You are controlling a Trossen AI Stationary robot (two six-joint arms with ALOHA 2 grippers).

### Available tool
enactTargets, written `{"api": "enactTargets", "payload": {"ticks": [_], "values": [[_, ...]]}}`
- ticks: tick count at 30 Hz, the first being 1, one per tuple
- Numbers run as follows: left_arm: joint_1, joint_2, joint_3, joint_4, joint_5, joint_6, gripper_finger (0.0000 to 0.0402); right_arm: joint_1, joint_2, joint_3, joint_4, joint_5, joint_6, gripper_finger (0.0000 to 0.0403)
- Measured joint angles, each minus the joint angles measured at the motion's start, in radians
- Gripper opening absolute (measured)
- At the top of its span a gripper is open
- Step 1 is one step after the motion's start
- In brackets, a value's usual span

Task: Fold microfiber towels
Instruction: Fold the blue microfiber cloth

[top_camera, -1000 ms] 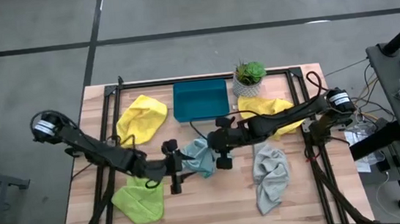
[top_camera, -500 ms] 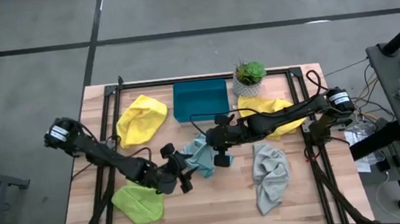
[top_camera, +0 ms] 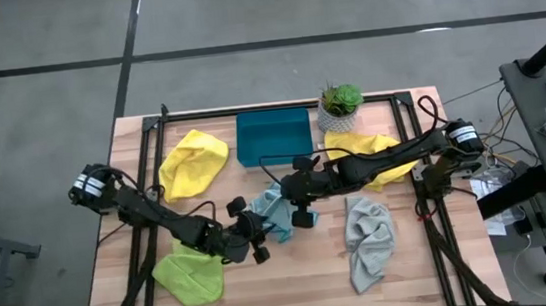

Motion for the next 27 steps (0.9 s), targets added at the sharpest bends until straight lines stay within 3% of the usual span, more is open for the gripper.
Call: {"api": "enactTargets", "payload": {"ticks": [2,6,9,14,21,27], "values": [[0.0,-0.01,0.002,0.002,0.0,0.016,0.0013,0.0,0.0,0.0,0.0,-0.002,-0.001,0.0013],[-0.006,-0.048,0.004,-0.011,0.031,0.075,0.0002,0.002,0.0,-0.001,0.001,-0.046,0.007,0.0015],[-0.015,-0.112,0.003,-0.034,0.155,0.135,0.0001,0.003,0.0,-0.001,0.001,-0.097,0.009,0.0035],[-0.021,-0.23,0.003,-0.155,0.335,0.126,0.0,0.007,-0.002,-0.001,-0.022,-0.13,0.022,0.0101],[-0.031,-0.364,0.0,-0.4,0.359,-0.025,0.0,0.022,-0.013,-0.01,-0.16,-0.131,0.044,0.0185],[-0.031,-0.404,-0.001,-0.48,0.358,-0.086,0.0,0.085,-0.013,-0.08,-0.191,-0.167,0.051,0.0215]]}}
